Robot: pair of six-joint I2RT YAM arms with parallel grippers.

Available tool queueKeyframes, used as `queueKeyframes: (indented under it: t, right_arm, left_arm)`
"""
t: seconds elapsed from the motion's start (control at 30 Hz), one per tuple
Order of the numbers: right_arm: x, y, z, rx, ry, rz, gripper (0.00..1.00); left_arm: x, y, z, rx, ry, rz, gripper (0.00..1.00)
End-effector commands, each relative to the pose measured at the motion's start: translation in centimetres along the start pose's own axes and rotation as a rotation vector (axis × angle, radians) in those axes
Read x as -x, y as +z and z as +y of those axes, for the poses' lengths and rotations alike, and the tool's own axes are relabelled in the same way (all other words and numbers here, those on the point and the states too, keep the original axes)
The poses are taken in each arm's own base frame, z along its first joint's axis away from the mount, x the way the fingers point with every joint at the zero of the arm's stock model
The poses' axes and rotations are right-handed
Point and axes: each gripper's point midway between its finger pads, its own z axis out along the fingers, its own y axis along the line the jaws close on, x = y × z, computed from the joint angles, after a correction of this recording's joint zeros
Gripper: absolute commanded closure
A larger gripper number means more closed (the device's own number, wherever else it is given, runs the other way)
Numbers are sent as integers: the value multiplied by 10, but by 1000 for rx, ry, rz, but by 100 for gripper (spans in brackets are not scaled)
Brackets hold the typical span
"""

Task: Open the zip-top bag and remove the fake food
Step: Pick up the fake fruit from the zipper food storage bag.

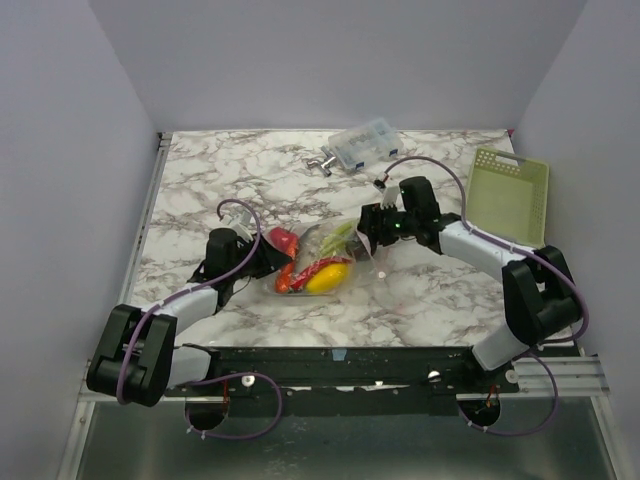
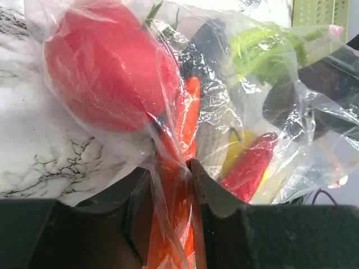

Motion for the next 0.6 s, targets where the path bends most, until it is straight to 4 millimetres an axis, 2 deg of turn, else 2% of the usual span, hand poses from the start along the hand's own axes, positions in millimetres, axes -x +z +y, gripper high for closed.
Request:
queueKeyframes:
  t: [0.0,0.57]
  right_arm:
    - [2,-13,2,17,-52,-19,50]
    - [7,-35,-23,-2,-21,-77,51]
  left_arm:
    - [-23,-7,35,125,-9,71,76]
    - [-18,-10,34,115,0,68,75]
